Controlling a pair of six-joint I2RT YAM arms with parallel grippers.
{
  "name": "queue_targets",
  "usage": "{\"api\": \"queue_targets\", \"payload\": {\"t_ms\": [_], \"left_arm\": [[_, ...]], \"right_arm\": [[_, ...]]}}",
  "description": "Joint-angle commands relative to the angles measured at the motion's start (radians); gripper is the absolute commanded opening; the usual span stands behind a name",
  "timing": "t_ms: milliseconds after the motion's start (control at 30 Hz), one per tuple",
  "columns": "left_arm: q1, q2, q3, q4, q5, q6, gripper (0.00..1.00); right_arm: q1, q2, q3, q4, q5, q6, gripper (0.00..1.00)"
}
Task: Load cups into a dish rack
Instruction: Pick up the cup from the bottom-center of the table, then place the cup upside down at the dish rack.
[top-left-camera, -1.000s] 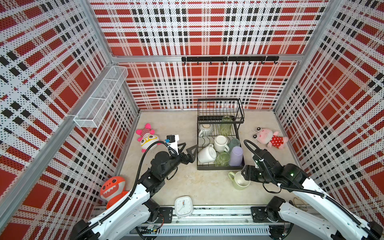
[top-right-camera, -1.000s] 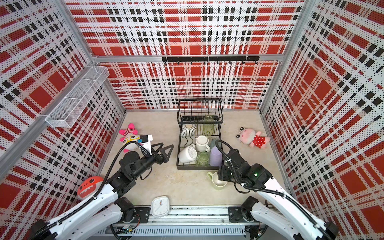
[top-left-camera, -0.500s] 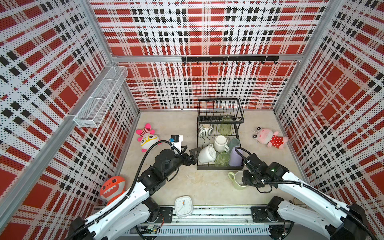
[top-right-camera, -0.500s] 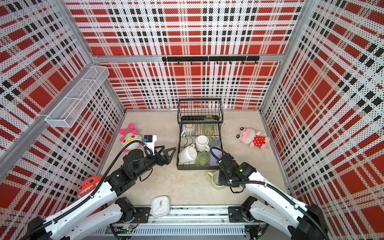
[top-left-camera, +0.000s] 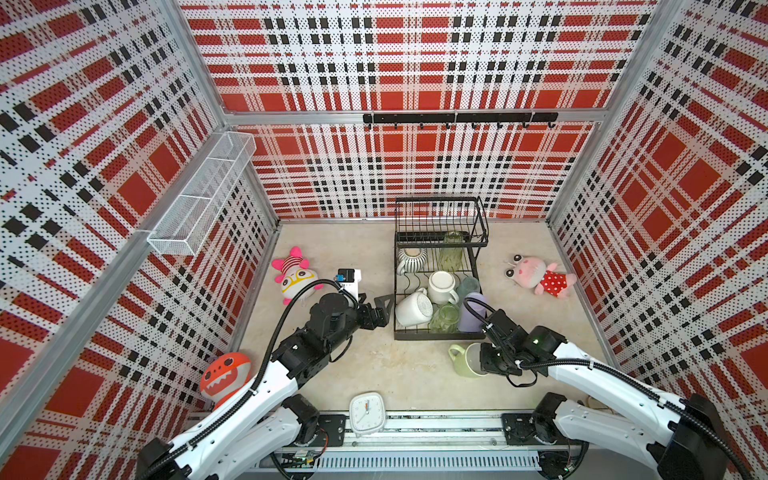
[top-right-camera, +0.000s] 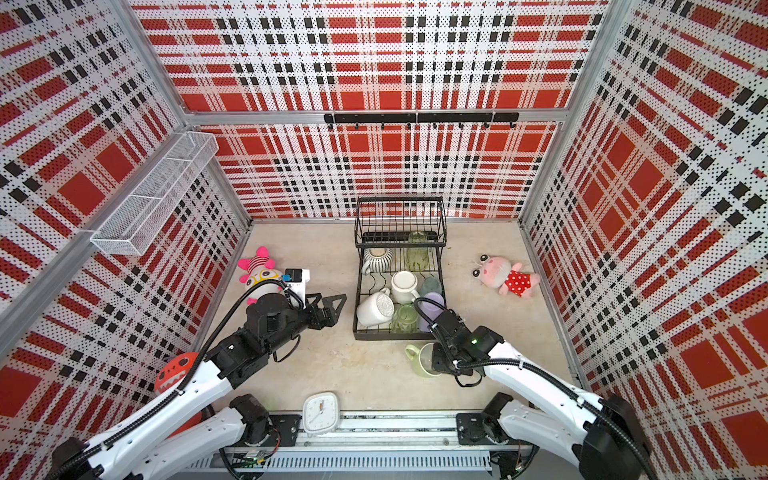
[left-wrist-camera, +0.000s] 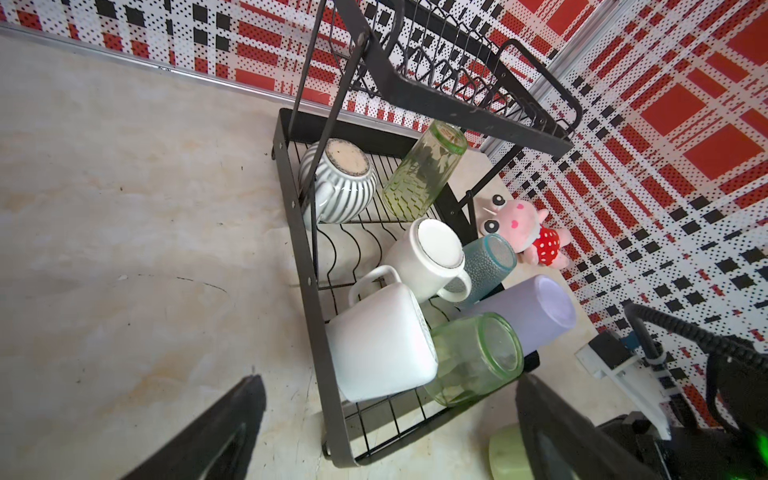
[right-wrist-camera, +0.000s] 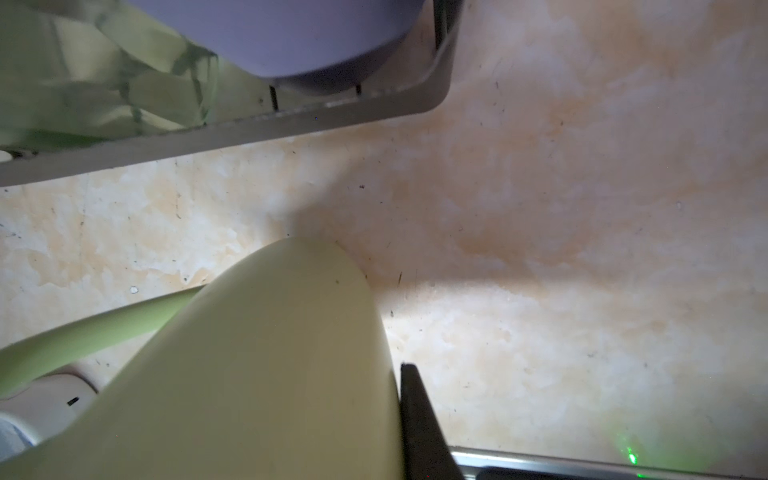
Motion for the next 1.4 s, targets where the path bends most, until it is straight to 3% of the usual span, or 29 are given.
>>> {"api": "queue_targets", "payload": {"t_ms": [0, 133, 300, 433, 567, 700, 833, 933, 1133, 1233, 1367], "left_arm": [[0.026, -0.021, 0.038, -0.015, 0.079, -0.040, 0.97], [0.056, -0.041, 0.084, -0.035, 0.144, -0.126, 0.96], [0.124, -0.054, 0.175, -0.034, 0.212, -0.258, 0.95], [0.200, -0.027, 0.244, -0.039, 0.318, -0.311, 0.98], [0.238, -0.012, 0.278, -0.058, 0.340, -0.386, 0.98], [0.261, 0.018, 0.268, -0.058, 0.415, -0.446, 0.98], [0.259, 0.041, 0.214, 0.036, 0.520, -0.534, 0.98], [0.260, 0.049, 0.183, 0.108, 0.564, -0.573, 0.98], [0.269, 0.094, 0.242, -0.006, 0.535, -0.451, 0.98], [0.282, 0.106, 0.220, 0.019, 0.576, -0.453, 0.98], [0.263, 0.102, 0.128, 0.283, 0.704, -0.584, 0.98]], "right_arm": [[0.038, -0.076, 0.048, 0.095, -0.040, 0.004, 0.00], [0.168, -0.161, 0.088, 0.262, 0.011, -0.016, 0.00], [0.350, -0.241, 0.097, 0.589, 0.310, -0.222, 0.00], [0.365, -0.192, 0.043, 0.907, 0.403, -0.515, 0.00], [0.369, -0.090, -0.005, 1.226, 0.477, -0.826, 0.00], [0.394, 0.028, -0.102, 1.677, 0.541, -1.250, 0.00], [0.394, 0.165, -0.174, 2.103, 0.510, -1.546, 0.00], [0.394, 0.274, -0.171, 2.299, 0.484, -1.681, 0.00], [0.379, 0.349, -0.117, 2.374, 0.455, -1.698, 0.00], [0.375, 0.362, -0.097, 2.373, 0.434, -1.697, 0.00], [0.375, 0.402, -0.059, 2.347, 0.405, -1.694, 0.00]]}}
